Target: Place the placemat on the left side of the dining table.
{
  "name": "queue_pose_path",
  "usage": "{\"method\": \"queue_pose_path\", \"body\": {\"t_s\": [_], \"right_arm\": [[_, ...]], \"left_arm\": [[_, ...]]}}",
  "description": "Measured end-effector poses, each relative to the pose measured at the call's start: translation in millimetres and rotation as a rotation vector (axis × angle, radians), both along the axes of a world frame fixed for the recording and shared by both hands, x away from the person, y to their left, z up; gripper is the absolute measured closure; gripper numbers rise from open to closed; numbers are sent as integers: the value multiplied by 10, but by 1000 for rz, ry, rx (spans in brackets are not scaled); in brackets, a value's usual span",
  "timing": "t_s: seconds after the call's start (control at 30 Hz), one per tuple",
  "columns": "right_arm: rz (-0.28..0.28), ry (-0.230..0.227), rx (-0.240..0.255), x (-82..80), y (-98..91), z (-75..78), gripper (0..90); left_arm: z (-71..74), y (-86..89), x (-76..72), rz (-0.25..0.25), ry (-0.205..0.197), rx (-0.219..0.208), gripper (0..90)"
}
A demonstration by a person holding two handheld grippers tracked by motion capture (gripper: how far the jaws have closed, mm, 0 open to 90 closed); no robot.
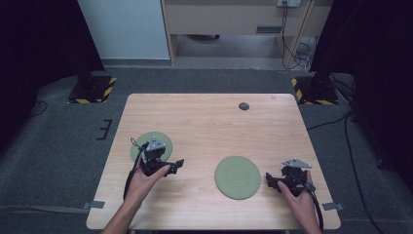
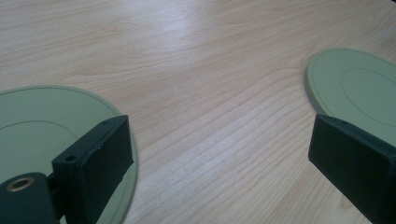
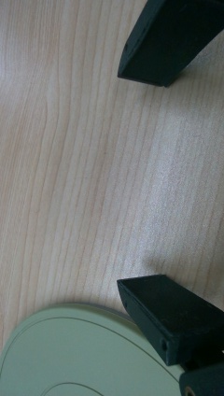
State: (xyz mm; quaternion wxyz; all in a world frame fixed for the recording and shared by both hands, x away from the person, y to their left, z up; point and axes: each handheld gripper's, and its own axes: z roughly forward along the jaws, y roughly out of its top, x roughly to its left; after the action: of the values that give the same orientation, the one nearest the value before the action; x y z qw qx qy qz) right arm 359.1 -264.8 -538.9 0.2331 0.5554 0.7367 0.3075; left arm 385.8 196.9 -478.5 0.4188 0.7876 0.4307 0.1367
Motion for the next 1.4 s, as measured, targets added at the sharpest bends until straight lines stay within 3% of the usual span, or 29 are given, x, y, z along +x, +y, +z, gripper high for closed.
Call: {"method": "queue_pose_path", "body": {"t_s": [0.83,1.4], "right_arm": [[0,0,0,0,-1,0,24],[0,0,0,0,0,0,24]], "left_arm": [[-159,-190,-137,-51,14,11,59],[-328,-401,-190,-93,24,73,61]]}}
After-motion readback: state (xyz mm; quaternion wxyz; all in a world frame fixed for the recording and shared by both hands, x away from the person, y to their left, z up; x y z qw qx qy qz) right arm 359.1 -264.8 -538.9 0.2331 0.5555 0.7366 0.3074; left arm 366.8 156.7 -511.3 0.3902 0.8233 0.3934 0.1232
